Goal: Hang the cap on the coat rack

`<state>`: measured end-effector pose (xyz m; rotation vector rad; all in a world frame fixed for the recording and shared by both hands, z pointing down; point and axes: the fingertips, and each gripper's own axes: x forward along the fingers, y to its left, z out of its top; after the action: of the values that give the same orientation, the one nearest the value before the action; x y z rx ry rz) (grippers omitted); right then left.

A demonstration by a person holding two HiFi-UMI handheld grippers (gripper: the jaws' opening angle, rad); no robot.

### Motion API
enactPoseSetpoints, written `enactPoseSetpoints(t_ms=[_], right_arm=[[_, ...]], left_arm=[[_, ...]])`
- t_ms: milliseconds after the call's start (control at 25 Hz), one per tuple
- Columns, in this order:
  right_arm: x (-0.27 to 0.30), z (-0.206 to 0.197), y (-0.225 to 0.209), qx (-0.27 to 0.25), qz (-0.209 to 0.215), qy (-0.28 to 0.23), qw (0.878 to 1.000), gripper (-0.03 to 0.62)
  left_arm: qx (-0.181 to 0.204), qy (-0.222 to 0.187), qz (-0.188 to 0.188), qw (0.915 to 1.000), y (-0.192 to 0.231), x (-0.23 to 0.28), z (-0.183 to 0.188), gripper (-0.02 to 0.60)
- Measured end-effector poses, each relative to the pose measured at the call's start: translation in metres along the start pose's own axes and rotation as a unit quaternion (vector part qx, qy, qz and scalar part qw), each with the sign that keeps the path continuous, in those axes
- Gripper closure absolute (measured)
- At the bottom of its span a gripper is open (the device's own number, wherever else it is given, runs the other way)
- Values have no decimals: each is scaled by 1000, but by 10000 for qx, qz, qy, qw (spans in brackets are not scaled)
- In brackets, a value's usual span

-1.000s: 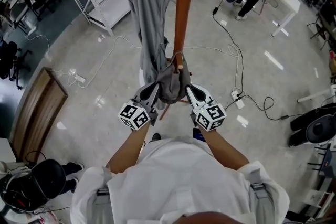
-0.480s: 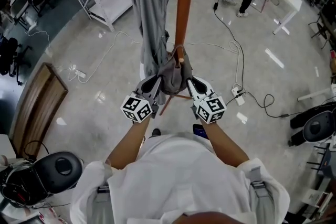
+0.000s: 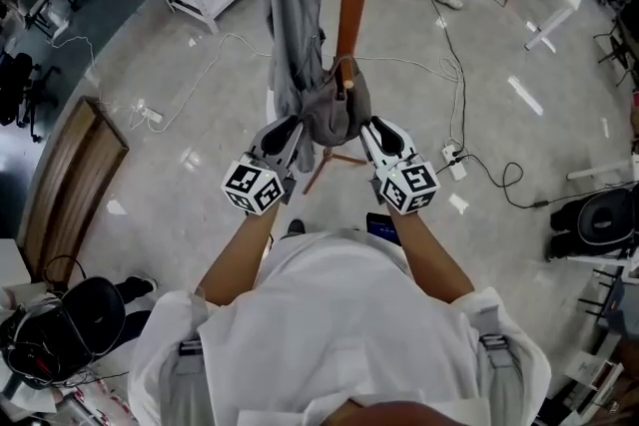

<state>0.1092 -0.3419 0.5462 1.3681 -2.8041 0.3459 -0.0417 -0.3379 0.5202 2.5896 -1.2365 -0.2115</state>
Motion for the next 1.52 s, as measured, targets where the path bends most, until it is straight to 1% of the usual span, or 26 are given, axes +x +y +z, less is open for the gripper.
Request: enactPoseSetpoints(t_ms=[160, 360, 480, 560, 720, 880, 1000, 1120, 1360, 1520], right_arm=[[-10, 1, -7, -7, -184, -40, 9998, 496], [-25, 11, -5, -54, -192, -203, 9996, 496], [-37, 21, 5, -187, -14, -325, 9993, 496], [-47, 29, 14, -248, 121, -416, 9988, 500], [-63, 43, 26, -328, 312, -592, 9972, 534], [-84, 61, 33, -421, 464, -756, 9952, 551], [-97, 72, 35, -503, 488, -823, 9941, 559], [-107, 73, 31, -401, 429, -820, 9949, 562], [-125, 52, 22, -235, 394, -585, 9972, 566], [-131, 38, 12, -207, 405, -506, 9977, 569]], left_arm=[[46, -83, -31, 10000, -5, -9, 6, 522], [112, -188, -29, 9998, -13, -15, 12, 522], [77, -285, -33, 9996, -23, -18, 20, 523], [122, -355, -59, 9993, -34, -21, 29, 529], [246, -436, -121, 9987, -58, -27, 47, 546], [322, -498, -178, 9981, -81, -34, 52, 555], [405, -429, -135, 9982, -92, -40, 49, 560], [413, -275, -16, 9988, -96, -46, 35, 561], [382, -57, 319, 9987, -106, -59, 8, 563], [342, -32, 407, 9986, -107, -62, -14, 563]])
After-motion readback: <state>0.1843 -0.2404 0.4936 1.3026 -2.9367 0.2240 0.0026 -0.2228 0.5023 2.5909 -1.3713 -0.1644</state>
